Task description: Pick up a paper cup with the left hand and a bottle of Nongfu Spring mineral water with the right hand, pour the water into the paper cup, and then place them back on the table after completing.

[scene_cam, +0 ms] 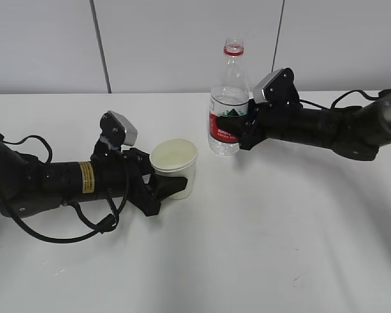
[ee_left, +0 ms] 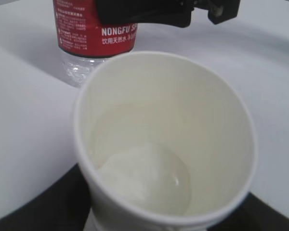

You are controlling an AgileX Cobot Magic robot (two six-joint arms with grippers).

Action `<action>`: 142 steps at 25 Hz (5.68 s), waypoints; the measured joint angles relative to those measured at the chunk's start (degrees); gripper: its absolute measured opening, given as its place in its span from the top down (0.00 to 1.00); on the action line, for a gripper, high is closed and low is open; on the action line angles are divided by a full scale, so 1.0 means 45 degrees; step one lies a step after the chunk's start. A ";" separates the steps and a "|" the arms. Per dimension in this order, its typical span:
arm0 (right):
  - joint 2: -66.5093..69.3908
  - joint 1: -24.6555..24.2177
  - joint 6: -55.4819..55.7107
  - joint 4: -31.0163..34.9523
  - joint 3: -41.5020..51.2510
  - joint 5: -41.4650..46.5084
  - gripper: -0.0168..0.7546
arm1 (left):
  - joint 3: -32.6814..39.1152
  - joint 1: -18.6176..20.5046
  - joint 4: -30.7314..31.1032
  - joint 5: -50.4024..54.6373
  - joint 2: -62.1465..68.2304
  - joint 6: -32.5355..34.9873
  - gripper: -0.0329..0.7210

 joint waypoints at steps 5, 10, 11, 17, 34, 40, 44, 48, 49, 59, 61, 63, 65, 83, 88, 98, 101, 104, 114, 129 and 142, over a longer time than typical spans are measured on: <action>0.0020 0.0000 0.0000 -0.0030 0.0000 -0.0065 0.31 | 0.0000 0.0000 -0.0026 0.0152 0.0000 0.0000 0.35; 0.0020 0.0000 0.0000 -0.0007 -0.0024 -0.0392 0.21 | 0.0000 0.0000 0.0026 0.0539 0.0000 0.0000 0.25; 0.0020 0.0000 0.0000 -0.0036 -0.0024 -0.0411 0.20 | 0.0000 0.0000 0.0070 0.0539 0.0000 -0.0068 0.24; -0.0199 -0.0048 0.1123 -0.1605 -0.0043 0.0583 0.20 | 0.0000 0.0463 0.1917 0.0595 -0.0176 -0.1364 0.21; -0.0884 -0.2753 0.4117 -0.4525 -0.0043 0.0680 0.20 | 0.0000 0.2239 0.5340 0.2602 -0.1660 -0.3170 0.21; -0.0884 -0.3096 0.4149 -0.4525 -0.0153 0.1635 0.21 | 0.0000 0.3126 0.4557 0.3373 -0.1700 -0.3202 0.21; -0.0884 -0.3113 0.4149 -0.4478 -0.0433 0.2991 0.21 | 0.0000 0.3829 0.3857 0.3966 -0.1700 -0.3202 0.21; -0.0884 -0.3145 0.4149 -0.4384 -0.0774 0.3938 0.21 | 0.0000 0.4442 0.3456 0.4127 -0.1700 -0.3213 0.21; -0.0884 -0.3183 0.4149 -0.4346 -0.0866 0.4163 0.21 | 0.0000 0.4553 0.3425 0.4137 -0.1700 -0.3213 0.21; -0.0884 -0.3863 0.4208 -0.1223 -0.1238 0.5413 0.21 | -0.0203 0.5010 0.2052 0.4319 -0.1711 -0.3213 0.22; -0.0884 -0.3863 0.4328 -0.0795 -0.1413 0.5919 0.21 | -0.0282 0.5010 0.1659 0.4458 -0.1711 -0.3213 0.22; -0.0884 -0.3863 0.4490 -0.0084 -0.1521 0.6196 0.21 | -0.0309 0.5010 0.1267 0.4508 -0.1711 -0.3213 0.22; -0.0884 -0.3863 0.4669 0.0673 -0.1549 0.6287 0.21 | -0.0350 0.5010 0.1057 0.4538 -0.1711 -0.3213 0.22; -0.0914 -0.3884 0.8542 0.0127 -0.2055 0.8841 0.21 | -0.1289 0.4997 0.1246 0.6894 -0.1848 -0.3439 0.24; -0.1560 -0.3915 1.3221 -0.5136 -0.2611 0.9006 0.21 | -0.1731 0.4828 0.2328 0.9010 -0.2753 -0.4510 0.24; -0.1878 -0.4023 2.0785 -1.0507 -0.3584 0.6392 0.21 | -0.1917 0.4496 0.2524 1.1132 -0.3894 -0.6106 0.33; -0.1878 -0.4023 2.0899 -1.0592 -0.3584 0.5918 0.21 | -0.1917 0.4266 0.2721 1.2136 -0.4245 -0.6216 0.33; -0.1878 -0.4023 2.0910 -1.0667 -0.3584 0.5662 0.21 | -0.1917 0.4167 0.2008 1.3370 -0.4632 -0.6133 0.33; -0.1878 -0.4023 2.0910 -1.0694 -0.3590 0.5366 0.21 | -0.2860 0.4332 -0.9927 2.1155 -0.5160 0.6098 0.30; -0.2188 -0.4023 2.0466 -1.0743 -0.3617 0.3635 0.21 | 0.1090 0.4562 -1.3263 2.3602 -1.1671 0.8700 0.26; -0.2188 -0.4023 2.0166 -1.0743 -0.3617 0.3324 0.21 | 0.4266 0.4562 -1.3668 2.5011 -2.0075 0.8713 0.26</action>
